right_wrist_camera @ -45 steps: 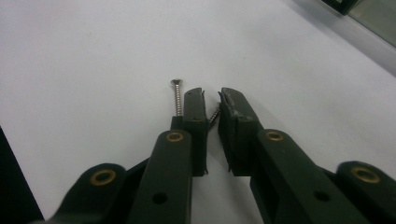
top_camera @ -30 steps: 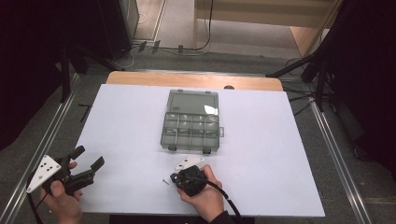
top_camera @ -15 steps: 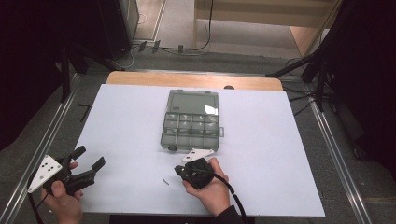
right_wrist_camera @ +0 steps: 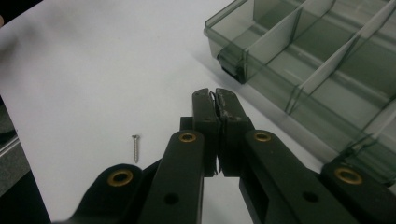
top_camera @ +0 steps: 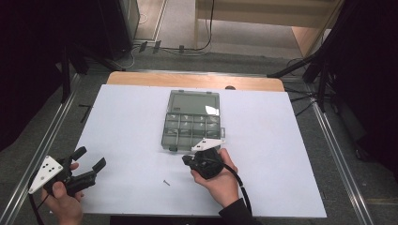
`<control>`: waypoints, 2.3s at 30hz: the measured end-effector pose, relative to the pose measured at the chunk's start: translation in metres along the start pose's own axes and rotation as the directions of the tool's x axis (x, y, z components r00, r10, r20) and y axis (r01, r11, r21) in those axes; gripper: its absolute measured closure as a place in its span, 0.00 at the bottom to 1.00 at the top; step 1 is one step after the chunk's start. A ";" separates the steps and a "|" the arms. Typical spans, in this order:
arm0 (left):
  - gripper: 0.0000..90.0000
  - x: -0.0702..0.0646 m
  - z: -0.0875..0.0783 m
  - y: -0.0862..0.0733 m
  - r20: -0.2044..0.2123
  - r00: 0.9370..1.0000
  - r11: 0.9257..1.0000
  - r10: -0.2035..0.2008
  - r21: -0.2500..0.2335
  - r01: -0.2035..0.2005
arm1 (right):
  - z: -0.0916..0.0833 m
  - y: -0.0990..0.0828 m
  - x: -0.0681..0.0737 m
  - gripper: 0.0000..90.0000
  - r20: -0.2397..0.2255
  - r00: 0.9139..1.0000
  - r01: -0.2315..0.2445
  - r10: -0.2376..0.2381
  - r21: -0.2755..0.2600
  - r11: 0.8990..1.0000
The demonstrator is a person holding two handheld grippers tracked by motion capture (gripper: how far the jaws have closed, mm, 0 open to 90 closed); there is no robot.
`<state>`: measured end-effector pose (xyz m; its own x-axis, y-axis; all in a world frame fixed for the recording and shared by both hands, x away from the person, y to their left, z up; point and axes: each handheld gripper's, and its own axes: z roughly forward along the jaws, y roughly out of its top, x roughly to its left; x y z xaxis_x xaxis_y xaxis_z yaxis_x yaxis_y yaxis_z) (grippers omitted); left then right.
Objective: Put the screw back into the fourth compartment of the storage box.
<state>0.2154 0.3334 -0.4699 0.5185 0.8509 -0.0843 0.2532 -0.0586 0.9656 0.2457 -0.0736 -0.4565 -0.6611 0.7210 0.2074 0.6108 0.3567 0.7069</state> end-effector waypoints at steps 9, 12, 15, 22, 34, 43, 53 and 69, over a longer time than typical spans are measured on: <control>0.18 0.001 0.000 0.000 -0.002 1.000 1.000 -0.002 0.000 0.002 | -0.011 0.016 -0.013 1.00 0.018 1.000 0.000 0.001 -0.029 1.000; 0.18 0.001 0.000 0.000 -0.002 1.000 1.000 -0.005 -0.004 0.005 | -0.014 0.020 -0.017 1.00 0.029 1.000 -0.002 0.003 -0.034 0.999; 0.18 0.001 0.000 0.000 -0.003 1.000 1.000 -0.005 -0.005 0.005 | -0.016 0.025 -0.022 1.00 0.039 0.999 -0.001 0.003 -0.042 0.999; 0.18 0.002 -0.001 0.000 -0.003 1.000 1.000 -0.002 -0.004 0.002 | -0.022 0.034 -0.035 1.00 0.063 0.998 -0.011 0.014 -0.052 0.999; 0.18 0.003 -0.001 0.000 -0.005 1.000 1.000 -0.006 -0.003 0.006 | -0.029 0.045 -0.056 1.00 0.082 0.996 -0.032 0.037 -0.057 0.998; 0.18 0.003 -0.001 0.000 -0.004 1.000 1.000 -0.004 -0.001 0.004 | -0.031 0.051 -0.074 1.00 0.095 0.994 -0.048 0.055 -0.075 0.996; 0.18 0.003 -0.001 0.000 -0.005 1.000 1.000 -0.006 -0.002 0.006 | -0.026 0.056 -0.100 1.00 0.142 0.986 -0.080 0.090 -0.075 0.994; 0.18 0.003 0.000 0.000 -0.004 1.000 1.000 -0.009 -0.003 0.009 | -0.003 0.051 -0.133 1.00 0.220 0.970 -0.096 0.105 -0.048 0.994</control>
<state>0.2163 0.3359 -0.4703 0.5128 0.8535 -0.0923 0.2553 -0.0489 0.9656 0.3635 -0.1532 -0.4461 -0.4811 0.8675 0.1261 0.6501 0.2566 0.7153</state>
